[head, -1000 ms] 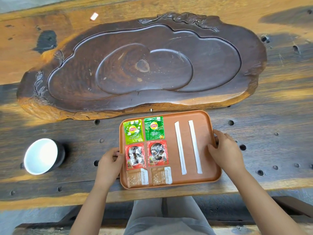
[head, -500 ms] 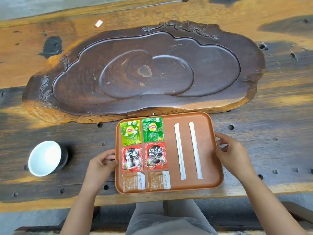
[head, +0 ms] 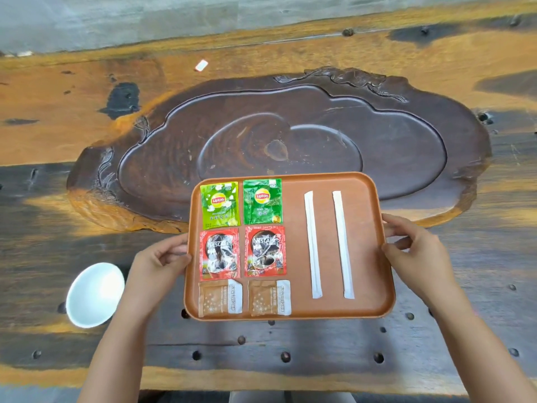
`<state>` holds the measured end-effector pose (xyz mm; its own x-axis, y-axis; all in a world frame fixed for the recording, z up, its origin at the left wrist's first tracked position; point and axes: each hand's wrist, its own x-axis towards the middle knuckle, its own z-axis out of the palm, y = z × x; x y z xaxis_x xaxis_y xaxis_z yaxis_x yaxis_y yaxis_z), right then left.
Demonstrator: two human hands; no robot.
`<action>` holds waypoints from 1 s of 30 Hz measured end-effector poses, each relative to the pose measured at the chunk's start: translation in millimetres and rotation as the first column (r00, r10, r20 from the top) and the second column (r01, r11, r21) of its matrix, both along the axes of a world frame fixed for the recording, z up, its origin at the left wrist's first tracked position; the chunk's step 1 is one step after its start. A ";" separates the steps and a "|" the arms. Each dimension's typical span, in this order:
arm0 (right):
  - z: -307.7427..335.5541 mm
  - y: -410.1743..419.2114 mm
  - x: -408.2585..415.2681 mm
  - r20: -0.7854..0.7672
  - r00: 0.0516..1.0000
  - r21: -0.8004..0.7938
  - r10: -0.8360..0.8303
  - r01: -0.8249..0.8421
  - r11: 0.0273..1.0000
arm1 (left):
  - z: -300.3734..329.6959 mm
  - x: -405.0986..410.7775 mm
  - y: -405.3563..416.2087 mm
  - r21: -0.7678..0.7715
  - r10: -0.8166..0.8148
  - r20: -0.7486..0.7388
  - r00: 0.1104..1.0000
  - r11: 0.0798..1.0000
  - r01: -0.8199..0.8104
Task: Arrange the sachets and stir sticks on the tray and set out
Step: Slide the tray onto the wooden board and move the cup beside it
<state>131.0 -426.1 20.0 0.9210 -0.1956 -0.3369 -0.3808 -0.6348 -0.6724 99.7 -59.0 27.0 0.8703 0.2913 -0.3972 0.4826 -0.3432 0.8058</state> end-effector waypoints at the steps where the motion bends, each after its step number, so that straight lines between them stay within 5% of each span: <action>1: 1.7 2.7 11.2 0.008 1.000 -0.011 -0.005 0.005 1.000 | 1.4 11.1 3.4 -0.003 -0.014 0.013 1.000 1.000 0.014; 15: -2.7 39.5 178.6 0.137 0.991 -0.119 0.008 0.008 0.993 | -12.3 191.5 33.5 0.019 -0.048 0.075 0.996 0.999 0.046; 30: -34.7 40.5 210.0 0.114 0.993 -0.178 0.023 -0.002 0.984 | -50.0 225.3 28.9 0.041 -0.017 0.013 1.000 0.999 0.016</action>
<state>341.0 -385.5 -14.6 0.9543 -0.2312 -0.1896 -0.2989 -0.7522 -0.5872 325.0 -30.1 -23.0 0.8803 0.2929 -0.3733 0.4658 -0.3839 0.7972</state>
